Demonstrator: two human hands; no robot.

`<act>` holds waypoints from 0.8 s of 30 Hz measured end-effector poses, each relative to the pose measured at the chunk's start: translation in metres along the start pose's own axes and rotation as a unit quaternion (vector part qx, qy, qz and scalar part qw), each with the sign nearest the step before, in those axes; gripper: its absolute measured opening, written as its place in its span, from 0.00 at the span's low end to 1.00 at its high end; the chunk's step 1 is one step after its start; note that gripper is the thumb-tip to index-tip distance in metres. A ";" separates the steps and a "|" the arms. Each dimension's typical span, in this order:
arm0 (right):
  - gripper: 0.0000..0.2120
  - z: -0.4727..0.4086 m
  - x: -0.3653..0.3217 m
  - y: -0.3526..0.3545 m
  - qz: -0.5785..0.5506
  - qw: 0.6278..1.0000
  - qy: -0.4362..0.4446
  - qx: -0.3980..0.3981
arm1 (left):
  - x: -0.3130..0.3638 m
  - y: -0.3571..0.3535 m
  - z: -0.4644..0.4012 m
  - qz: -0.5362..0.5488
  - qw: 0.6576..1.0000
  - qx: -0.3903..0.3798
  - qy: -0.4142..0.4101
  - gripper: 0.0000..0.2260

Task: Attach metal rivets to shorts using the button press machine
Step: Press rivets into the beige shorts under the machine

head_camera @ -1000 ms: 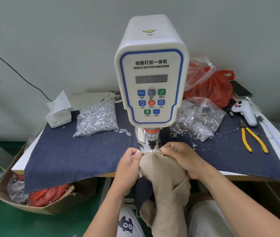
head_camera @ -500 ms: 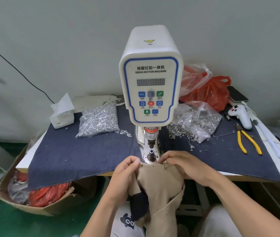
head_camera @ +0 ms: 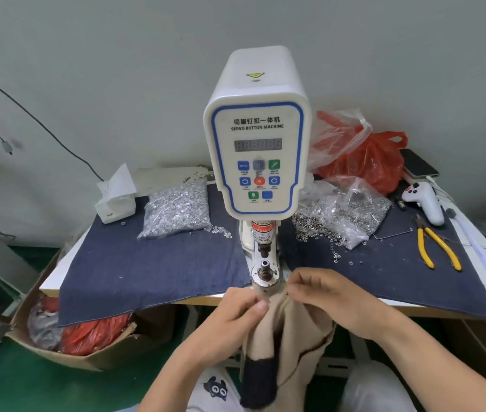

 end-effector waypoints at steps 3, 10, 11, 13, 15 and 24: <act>0.13 -0.003 0.006 -0.002 -0.023 0.999 -0.034 0.001 | -0.007 0.000 0.007 0.063 0.997 -0.030 0.039 0.16; 0.08 -0.005 0.011 0.000 0.047 0.997 -0.023 -0.053 | -0.012 -0.008 0.002 0.246 0.968 -0.031 0.043 0.08; 0.07 -0.005 0.012 0.003 0.038 0.998 -0.027 -0.041 | -0.012 -0.009 0.000 0.264 0.963 -0.031 0.048 0.09; 0.06 -0.006 0.017 0.009 0.034 0.998 -0.047 -0.024 | -0.012 -0.010 -0.004 0.280 0.958 -0.031 0.057 0.10; 0.07 -0.008 0.021 0.013 0.031 0.996 -0.073 -0.029 | -0.011 -0.012 -0.008 0.268 0.961 -0.025 0.064 0.10; 0.08 -0.069 0.033 0.095 0.515 0.788 -0.067 0.330 | -0.006 0.005 -0.024 0.102 0.991 0.032 0.077 0.03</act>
Point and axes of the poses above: each hand's wrist, its own z-axis away from the middle knuckle, its own y-axis out of the back of the hand, x = y × z, the point moved 2 cm from there along -z, towards the middle knuckle, and after that the axes turned 7 degrees about x, right-handed, at the moved point
